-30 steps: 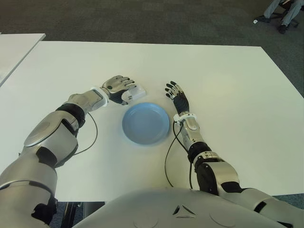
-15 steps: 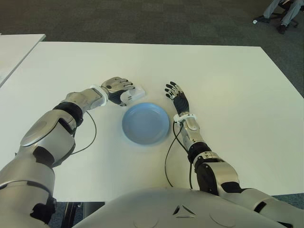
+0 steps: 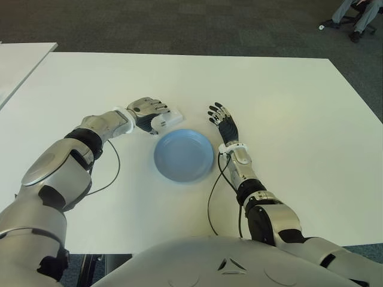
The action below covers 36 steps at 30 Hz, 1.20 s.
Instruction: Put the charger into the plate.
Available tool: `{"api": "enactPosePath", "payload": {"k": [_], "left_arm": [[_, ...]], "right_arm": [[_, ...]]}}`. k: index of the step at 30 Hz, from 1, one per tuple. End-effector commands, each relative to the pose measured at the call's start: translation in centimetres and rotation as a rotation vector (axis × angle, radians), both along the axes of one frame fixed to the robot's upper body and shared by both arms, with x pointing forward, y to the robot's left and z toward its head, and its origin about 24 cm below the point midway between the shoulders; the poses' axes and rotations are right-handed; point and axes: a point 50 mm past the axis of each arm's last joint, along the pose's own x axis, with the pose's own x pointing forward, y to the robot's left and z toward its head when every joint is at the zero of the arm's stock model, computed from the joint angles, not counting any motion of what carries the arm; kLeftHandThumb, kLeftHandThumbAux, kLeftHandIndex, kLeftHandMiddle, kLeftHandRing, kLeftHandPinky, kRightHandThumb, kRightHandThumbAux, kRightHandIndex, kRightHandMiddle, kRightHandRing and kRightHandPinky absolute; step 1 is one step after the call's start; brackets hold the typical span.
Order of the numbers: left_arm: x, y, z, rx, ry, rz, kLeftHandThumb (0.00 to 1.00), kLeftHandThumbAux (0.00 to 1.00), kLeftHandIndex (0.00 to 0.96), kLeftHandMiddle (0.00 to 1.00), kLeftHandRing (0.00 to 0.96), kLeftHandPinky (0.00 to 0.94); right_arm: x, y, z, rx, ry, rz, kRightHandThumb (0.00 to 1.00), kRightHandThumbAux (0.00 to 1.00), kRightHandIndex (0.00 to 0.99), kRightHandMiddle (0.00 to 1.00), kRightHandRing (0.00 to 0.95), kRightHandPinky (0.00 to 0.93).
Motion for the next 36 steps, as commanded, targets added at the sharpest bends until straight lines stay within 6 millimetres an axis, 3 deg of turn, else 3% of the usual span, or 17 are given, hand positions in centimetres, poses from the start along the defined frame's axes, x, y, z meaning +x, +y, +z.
{"api": "enactPosePath", "payload": {"k": [1, 28, 34, 36], "left_arm": [[-6.6, 2.2, -7.1, 0.214, 0.37, -0.04, 0.03, 0.628, 0.0, 0.0, 0.0, 0.015], [-7.1, 2.8, -5.9, 0.314, 0.264, -0.249, 0.0, 0.617, 0.002, 0.018, 0.0, 0.016], [-7.3, 3.9, -4.5, 0.359, 0.246, -0.3, 0.0, 0.617, 0.0, 0.021, 0.002, 0.02], [-7.8, 5.1, -3.4, 0.359, 0.23, -0.306, 0.0, 0.62, 0.004, 0.025, 0.005, 0.018]], "right_arm": [[-1.7, 1.3, -2.1, 0.06, 0.122, 0.001, 0.0, 0.547, 0.115, 0.195, 0.172, 0.171], [-1.8, 1.7, -2.1, 0.065, 0.126, 0.011, 0.0, 0.541, 0.103, 0.188, 0.169, 0.166], [-1.9, 1.6, -2.1, 0.066, 0.125, 0.013, 0.0, 0.544, 0.098, 0.185, 0.168, 0.166], [-1.8, 1.6, -2.1, 0.066, 0.123, 0.01, 0.0, 0.546, 0.1, 0.187, 0.17, 0.17]]}}
